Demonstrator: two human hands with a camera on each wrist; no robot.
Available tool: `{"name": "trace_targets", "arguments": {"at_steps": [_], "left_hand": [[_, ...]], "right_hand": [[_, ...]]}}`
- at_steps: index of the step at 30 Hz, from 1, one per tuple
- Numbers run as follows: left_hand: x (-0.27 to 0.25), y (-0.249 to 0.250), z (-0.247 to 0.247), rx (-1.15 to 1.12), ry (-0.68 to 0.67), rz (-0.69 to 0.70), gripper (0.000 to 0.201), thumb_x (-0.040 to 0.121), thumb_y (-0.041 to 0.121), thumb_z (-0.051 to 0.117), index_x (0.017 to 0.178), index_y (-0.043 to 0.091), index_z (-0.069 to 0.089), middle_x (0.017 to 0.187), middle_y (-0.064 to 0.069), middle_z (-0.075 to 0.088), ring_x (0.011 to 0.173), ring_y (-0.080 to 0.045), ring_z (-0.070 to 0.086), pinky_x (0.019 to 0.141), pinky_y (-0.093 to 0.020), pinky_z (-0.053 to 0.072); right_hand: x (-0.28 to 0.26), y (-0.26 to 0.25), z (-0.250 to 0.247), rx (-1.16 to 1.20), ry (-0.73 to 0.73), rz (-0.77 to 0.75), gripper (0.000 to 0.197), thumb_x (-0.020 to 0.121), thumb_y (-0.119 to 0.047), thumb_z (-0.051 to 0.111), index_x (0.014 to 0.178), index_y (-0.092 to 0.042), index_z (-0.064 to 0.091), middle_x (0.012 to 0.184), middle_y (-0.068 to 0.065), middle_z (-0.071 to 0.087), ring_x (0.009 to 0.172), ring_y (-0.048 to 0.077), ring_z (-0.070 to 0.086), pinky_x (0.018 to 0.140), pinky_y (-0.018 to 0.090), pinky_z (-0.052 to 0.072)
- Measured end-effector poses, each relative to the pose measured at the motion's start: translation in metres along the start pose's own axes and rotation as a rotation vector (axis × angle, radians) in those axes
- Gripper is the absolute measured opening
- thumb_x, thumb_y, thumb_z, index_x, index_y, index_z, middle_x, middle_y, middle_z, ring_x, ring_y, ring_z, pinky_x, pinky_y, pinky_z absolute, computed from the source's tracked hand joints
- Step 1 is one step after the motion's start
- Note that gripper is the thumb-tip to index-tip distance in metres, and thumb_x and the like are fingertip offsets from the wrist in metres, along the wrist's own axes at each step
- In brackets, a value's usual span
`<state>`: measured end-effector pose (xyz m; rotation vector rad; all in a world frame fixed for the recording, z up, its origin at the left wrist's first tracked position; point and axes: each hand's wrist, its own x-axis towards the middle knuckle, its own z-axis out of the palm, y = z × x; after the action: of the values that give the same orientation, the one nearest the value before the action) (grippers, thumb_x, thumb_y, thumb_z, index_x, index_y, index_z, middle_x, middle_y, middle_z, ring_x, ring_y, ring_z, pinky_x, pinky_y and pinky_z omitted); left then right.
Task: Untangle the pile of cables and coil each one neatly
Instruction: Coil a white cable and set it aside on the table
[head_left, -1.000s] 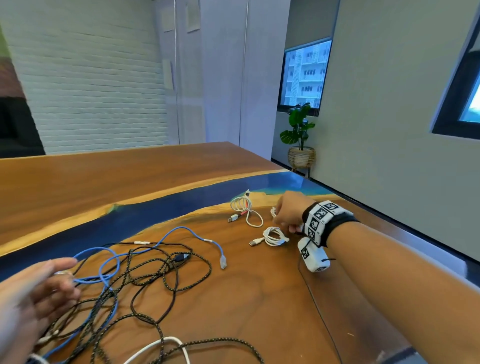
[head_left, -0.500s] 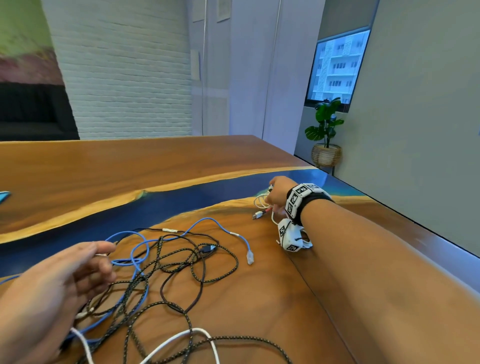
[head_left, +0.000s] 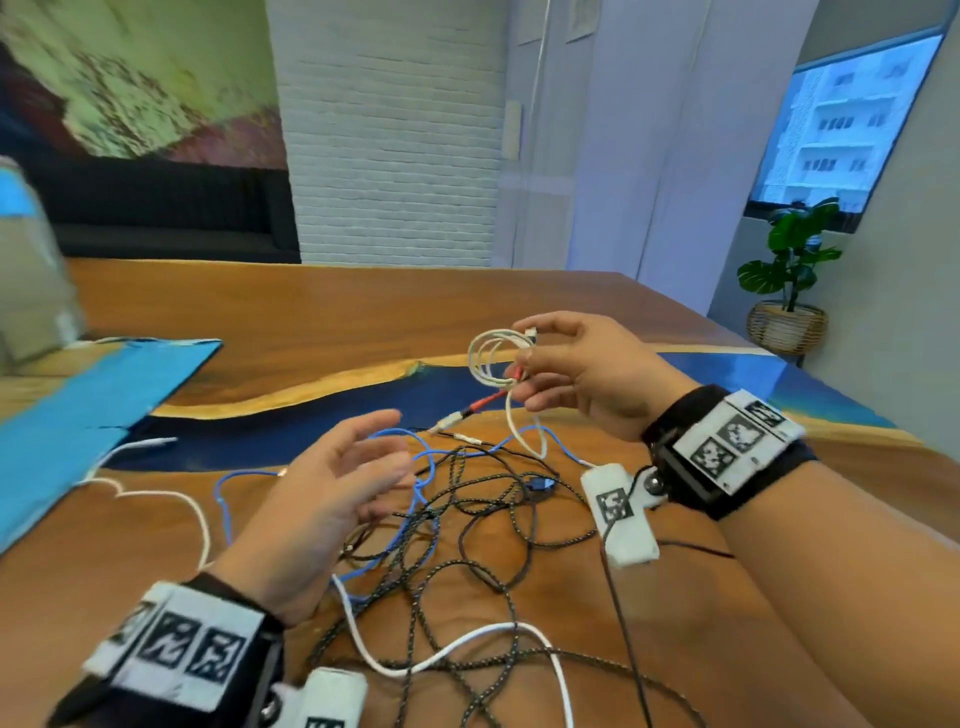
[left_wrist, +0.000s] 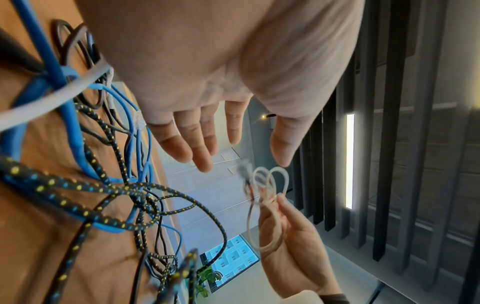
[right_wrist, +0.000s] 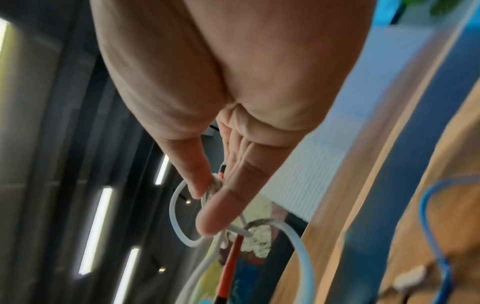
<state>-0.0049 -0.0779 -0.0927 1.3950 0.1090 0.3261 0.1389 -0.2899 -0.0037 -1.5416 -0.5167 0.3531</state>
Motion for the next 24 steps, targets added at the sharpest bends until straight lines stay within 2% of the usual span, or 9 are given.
{"name": "trace_targets", "arguments": {"at_steps": [3,5,7,8,13,15,17,21,24], "left_hand": [[-0.002,0.002,-0.003,-0.017,-0.061,-0.019,0.065,0.067,0.03,0.092,0.127,0.037,0.066,0.124,0.0,0.071,0.108,-0.023,0.071,0.089,-0.043,0.053],[-0.004,0.004,-0.003,-0.076,-0.077,0.016,0.048,0.077,0.024,0.087,0.122,0.022,0.07,0.109,-0.007,0.076,0.091,-0.025,0.072,0.081,-0.042,0.053],[-0.006,0.009,0.001,-0.108,-0.025,0.079,0.02,0.087,0.019,0.071,0.105,0.009,0.073,0.082,-0.01,0.071,0.065,-0.02,0.063,0.067,-0.034,0.05],[-0.007,0.011,0.002,-0.11,0.011,0.097,0.015,0.091,0.017,0.066,0.101,0.008,0.073,0.074,-0.01,0.066,0.06,-0.019,0.057,0.063,-0.031,0.048],[-0.001,0.007,-0.004,-0.111,0.105,0.173,0.01,0.09,0.017,0.071,0.089,0.008,0.072,0.069,-0.007,0.058,0.062,-0.018,0.053,0.064,-0.035,0.044],[-0.002,0.007,-0.004,-0.148,0.064,0.187,0.012,0.083,0.017,0.08,0.09,0.009,0.074,0.075,-0.009,0.064,0.066,-0.019,0.057,0.068,-0.036,0.047],[-0.002,0.007,-0.003,-0.198,-0.012,0.19,0.016,0.078,0.006,0.077,0.094,0.01,0.077,0.085,-0.012,0.07,0.073,-0.02,0.063,0.069,-0.031,0.052],[-0.004,0.003,-0.001,-0.092,-0.146,0.195,0.054,0.072,-0.012,0.065,0.114,0.019,0.076,0.101,-0.009,0.067,0.088,-0.02,0.062,0.073,-0.027,0.053],[-0.003,0.001,-0.001,-0.014,-0.191,0.183,0.072,0.074,-0.021,0.063,0.128,0.026,0.069,0.103,-0.008,0.06,0.09,-0.02,0.06,0.075,-0.03,0.054]], "right_hand": [[-0.011,0.001,0.041,0.235,-0.104,0.014,0.036,0.093,-0.003,0.066,0.128,-0.003,0.057,0.092,0.022,0.072,0.068,0.025,0.072,0.057,0.026,0.061],[-0.016,0.008,0.059,0.356,-0.127,0.04,0.038,0.09,-0.008,0.066,0.127,-0.001,0.059,0.093,0.02,0.073,0.069,0.022,0.074,0.057,0.024,0.061],[-0.02,0.017,0.07,0.424,-0.11,0.067,0.034,0.09,-0.011,0.064,0.123,-0.002,0.061,0.091,0.016,0.074,0.068,0.019,0.074,0.055,0.022,0.06],[-0.022,0.022,0.074,0.444,-0.1,0.079,0.032,0.091,-0.012,0.064,0.121,-0.003,0.061,0.089,0.015,0.074,0.066,0.018,0.073,0.053,0.021,0.059],[-0.029,0.047,0.088,0.503,-0.069,0.12,0.041,0.08,-0.018,0.067,0.118,-0.003,0.063,0.081,0.011,0.073,0.06,0.016,0.07,0.048,0.021,0.057],[-0.032,0.053,0.09,0.529,-0.055,0.125,0.033,0.082,-0.017,0.067,0.113,-0.005,0.062,0.081,0.011,0.073,0.06,0.015,0.07,0.048,0.02,0.057],[-0.033,0.057,0.09,0.591,-0.011,0.134,0.027,0.084,-0.015,0.066,0.109,-0.006,0.06,0.079,0.01,0.074,0.06,0.014,0.07,0.05,0.02,0.057],[-0.036,0.06,0.083,0.749,0.059,0.159,0.017,0.096,-0.011,0.061,0.111,-0.003,0.062,0.081,0.011,0.073,0.063,0.013,0.072,0.055,0.02,0.059],[-0.037,0.061,0.08,0.789,0.058,0.175,0.019,0.095,-0.011,0.063,0.111,0.0,0.065,0.079,0.011,0.072,0.065,0.014,0.072,0.055,0.019,0.059]]}}
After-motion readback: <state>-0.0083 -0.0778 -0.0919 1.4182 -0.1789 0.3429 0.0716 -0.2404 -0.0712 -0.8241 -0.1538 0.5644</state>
